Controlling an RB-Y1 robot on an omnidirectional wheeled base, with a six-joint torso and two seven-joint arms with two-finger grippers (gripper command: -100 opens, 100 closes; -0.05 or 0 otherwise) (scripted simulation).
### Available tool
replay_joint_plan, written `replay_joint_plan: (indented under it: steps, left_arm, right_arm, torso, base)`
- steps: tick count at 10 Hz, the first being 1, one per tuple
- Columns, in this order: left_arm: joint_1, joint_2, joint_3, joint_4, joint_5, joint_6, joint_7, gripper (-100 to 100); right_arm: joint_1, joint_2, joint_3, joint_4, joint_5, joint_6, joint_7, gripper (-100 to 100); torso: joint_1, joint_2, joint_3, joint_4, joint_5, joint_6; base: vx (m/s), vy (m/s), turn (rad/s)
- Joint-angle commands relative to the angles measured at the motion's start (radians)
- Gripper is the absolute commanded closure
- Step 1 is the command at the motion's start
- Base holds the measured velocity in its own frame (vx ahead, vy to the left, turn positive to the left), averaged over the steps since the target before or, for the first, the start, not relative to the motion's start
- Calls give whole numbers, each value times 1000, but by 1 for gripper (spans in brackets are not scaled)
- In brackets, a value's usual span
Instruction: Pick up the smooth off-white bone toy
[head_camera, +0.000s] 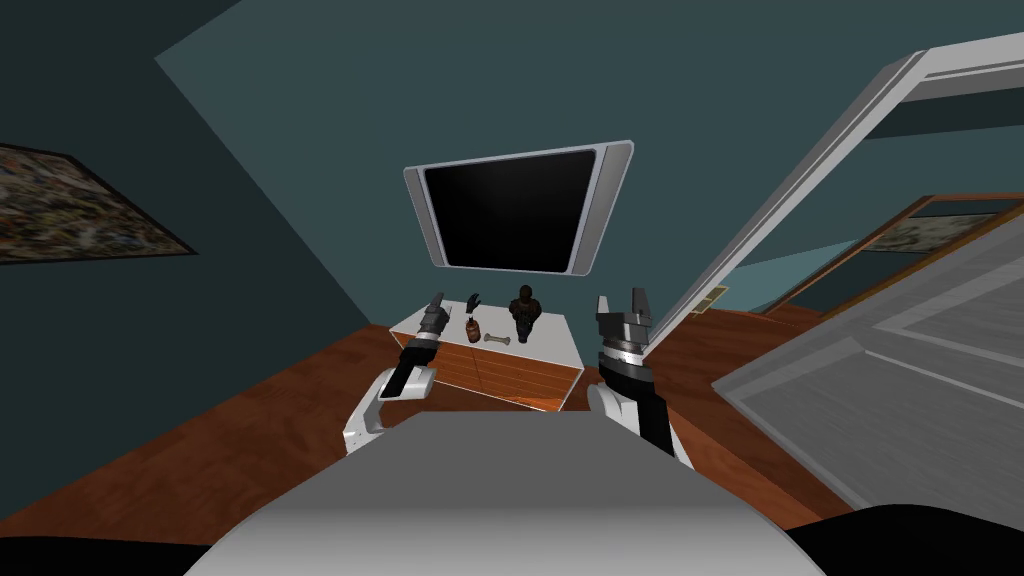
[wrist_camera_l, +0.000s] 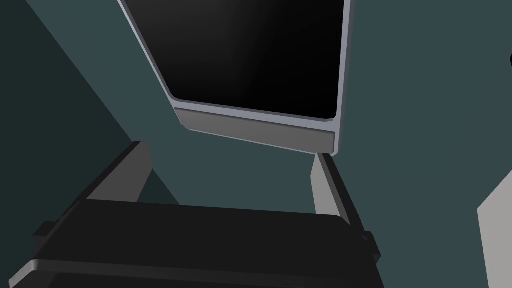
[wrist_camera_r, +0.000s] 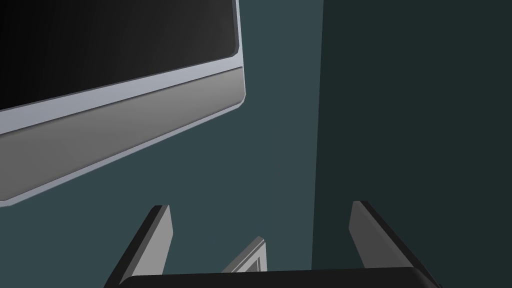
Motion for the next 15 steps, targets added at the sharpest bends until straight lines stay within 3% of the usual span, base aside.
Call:
replay_joint_plan:
  steps: [1,6,8,9,11,14,15]
  left_arm:
    - [-11,5,3,0,1,35,3,-100]
    - [-99,11,8,86,-6,177,2,-100]
    - [-99,11,8,86,-6,214,2,-100]
    - [-129,12,10,117,-8,252,1,-100]
    - [-129,12,10,117,-8,276,1,-100]
    - [-191,12,14,184,-11,368,-6,-100]
    - [-191,12,14,184,-11,396,-6,-100]
  right_arm:
    - [0,0,0,0,0,0,0,0]
    - [0,0,0,0,0,0,0,0]
    - [0,0,0,0,0,0,0,0]
    - [0,0,0,0,0,0,0,0]
    - [0,0,0,0,0,0,0,0]
    - [0,0,0,0,0,0,0,0]
    - [0,0,0,0,0,0,0,0]
  torso:
    - [0,0,0,0,0,0]
    - [0,0,0,0,0,0]
    - [0,-1,0,0,0,0]
    - [1,-2,-1,0,0,0]
    - [0,-2,-1,0,0,0]
    - [1,-2,-1,0,0,0]
    - [0,-2,-1,0,0,0]
  base:
    - [-17,-10,-1]
    - [-36,-28,9]
    - [-22,-17,2]
    - [-16,-23,2]
    - [-14,-21,1]
    - [-22,-22,-3]
    - [-17,-22,-5]
